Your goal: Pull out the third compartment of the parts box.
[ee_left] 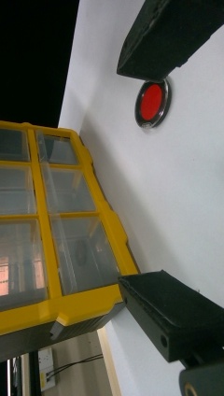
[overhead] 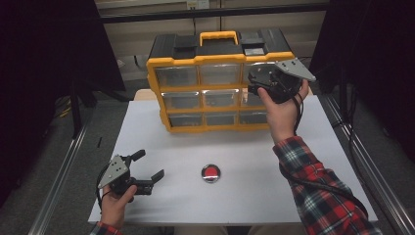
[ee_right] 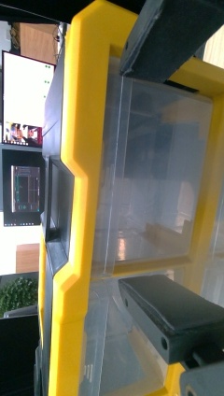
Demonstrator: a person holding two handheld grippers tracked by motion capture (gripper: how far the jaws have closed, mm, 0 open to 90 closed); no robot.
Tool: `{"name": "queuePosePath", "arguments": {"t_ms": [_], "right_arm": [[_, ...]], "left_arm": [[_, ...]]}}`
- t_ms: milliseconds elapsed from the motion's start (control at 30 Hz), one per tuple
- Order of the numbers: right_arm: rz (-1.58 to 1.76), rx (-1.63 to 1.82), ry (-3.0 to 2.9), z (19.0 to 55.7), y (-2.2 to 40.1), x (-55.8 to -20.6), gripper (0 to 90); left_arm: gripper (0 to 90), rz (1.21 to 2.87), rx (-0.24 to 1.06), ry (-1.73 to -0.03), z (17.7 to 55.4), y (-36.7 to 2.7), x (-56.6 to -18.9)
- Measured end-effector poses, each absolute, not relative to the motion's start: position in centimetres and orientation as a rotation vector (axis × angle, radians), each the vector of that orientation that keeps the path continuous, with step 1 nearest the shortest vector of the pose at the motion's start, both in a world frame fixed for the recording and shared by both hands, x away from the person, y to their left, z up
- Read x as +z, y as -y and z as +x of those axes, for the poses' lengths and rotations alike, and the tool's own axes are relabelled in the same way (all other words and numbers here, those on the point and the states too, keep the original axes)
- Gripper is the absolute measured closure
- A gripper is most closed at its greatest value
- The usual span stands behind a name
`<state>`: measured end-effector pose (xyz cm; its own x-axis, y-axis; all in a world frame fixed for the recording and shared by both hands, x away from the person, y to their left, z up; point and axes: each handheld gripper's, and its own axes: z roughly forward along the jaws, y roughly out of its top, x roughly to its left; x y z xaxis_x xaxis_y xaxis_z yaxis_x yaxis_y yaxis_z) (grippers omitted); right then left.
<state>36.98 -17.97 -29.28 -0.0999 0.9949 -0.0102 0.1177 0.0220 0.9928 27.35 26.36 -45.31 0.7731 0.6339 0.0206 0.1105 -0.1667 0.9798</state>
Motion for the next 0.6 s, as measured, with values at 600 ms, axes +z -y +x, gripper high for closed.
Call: {"name": "queuePosePath", "arguments": {"t_ms": [600], "right_arm": [[0.985, 0.954, -1.423, 36.8, 17.2, -28.0, 5.3]], "left_arm": [[2.0, 1.691, 0.511, -0.608, 27.3, -26.2, -45.4]]}}
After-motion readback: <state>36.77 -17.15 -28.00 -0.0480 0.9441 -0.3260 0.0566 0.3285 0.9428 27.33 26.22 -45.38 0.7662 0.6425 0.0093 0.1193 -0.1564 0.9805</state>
